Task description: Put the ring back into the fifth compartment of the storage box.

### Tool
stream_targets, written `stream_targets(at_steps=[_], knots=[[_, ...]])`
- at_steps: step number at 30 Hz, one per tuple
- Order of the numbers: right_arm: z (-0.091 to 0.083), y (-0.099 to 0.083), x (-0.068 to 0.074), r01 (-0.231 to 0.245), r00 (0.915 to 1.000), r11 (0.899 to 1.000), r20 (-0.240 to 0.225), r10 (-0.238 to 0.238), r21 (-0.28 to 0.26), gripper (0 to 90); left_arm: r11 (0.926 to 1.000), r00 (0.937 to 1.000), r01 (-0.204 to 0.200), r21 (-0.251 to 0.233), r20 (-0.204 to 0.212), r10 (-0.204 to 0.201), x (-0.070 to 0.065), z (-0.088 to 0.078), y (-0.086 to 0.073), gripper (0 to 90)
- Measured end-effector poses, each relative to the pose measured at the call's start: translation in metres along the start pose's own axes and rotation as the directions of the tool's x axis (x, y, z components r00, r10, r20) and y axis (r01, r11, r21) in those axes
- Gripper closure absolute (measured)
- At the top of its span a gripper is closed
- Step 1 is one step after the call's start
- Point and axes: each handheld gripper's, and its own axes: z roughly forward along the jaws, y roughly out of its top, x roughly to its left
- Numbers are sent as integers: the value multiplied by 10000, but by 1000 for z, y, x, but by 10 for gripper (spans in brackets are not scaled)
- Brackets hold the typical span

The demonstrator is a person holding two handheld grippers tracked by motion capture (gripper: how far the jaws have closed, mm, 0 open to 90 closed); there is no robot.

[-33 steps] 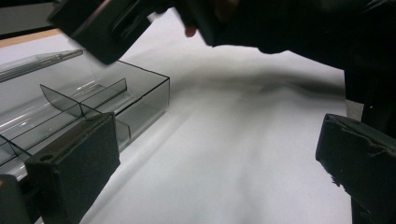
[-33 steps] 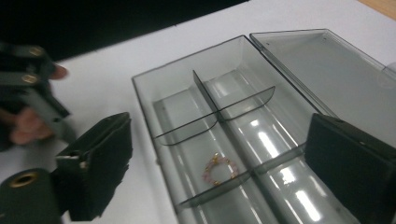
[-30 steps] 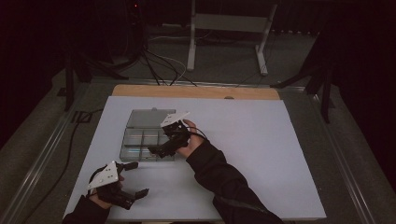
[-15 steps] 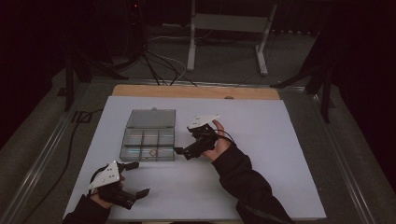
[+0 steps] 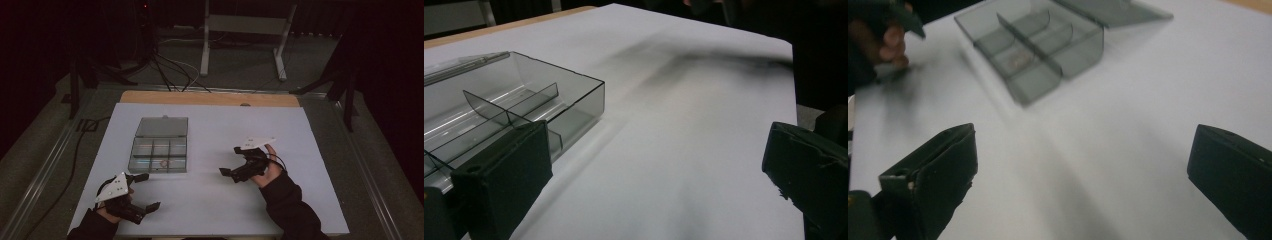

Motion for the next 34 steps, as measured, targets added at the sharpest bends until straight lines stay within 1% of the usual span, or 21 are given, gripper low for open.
stream_targets(at_steps=[3, 7, 11, 15, 17, 21, 24, 25, 27, 30, 34], knots=[[-16, -18, -1, -93, 9996, 9999, 283, 95, -46, 0, 10000, 10000, 29, 3, -22, -29, 1, 0, 0, 7], [-33, -47, 0, -440, 9977, 9990, 520, 441, -41, 0, 10000, 10000, 9, 23, -2, -9, 0, 1, 0, 7], [-45, -68, 2, -622, 9956, 9980, 716, 611, 136, 0, 10000, 10000, -7, 24, 2, 7, 0, 1, 0, 7], [-57, -86, 6, -696, 9920, 9972, 1078, 662, 281, 0, 10000, 10000, -8, 24, 11, 8, 0, 1, 0, 7], [-63, -92, 7, -669, 9889, 9971, 1353, 616, 351, 0, 10000, 10000, -10, 31, 10, 10, 0, 1, 0, 7], [-75, -106, 6, -1021, 9835, 9939, 1538, 948, 407, 0, 10000, 10000, -20, 29, -4, 20, 0, 0, 0, 7], [-82, -115, 4, -1141, 9799, 9919, 1711, 1030, 564, 0, 10000, 10000, 24, 1, -37, -24, 1, 0, 0, 7], [-82, -115, 4, -1141, 9799, 9919, 1711, 1030, 564, 0, 10000, 10000, 24, 1, -37, -24, 1, 0, 0, 7], [-89, -120, 2, -1255, 9756, 9913, 1863, 1162, 389, 0, 10000, 10000, 14, 22, -18, -14, 1, 1, 0, 7], [-90, -122, 2, -1268, 9760, 9911, 1834, 1172, 414, 0, 10000, 10000, -9, 43, -24, 9, 1, 2, 1, 7], [-88, -121, 3, -1173, 9769, 9921, 1847, 1072, 450, 0, 10000, 10000, -1, 28, -21, 1, 1, 2, 0, 7]])
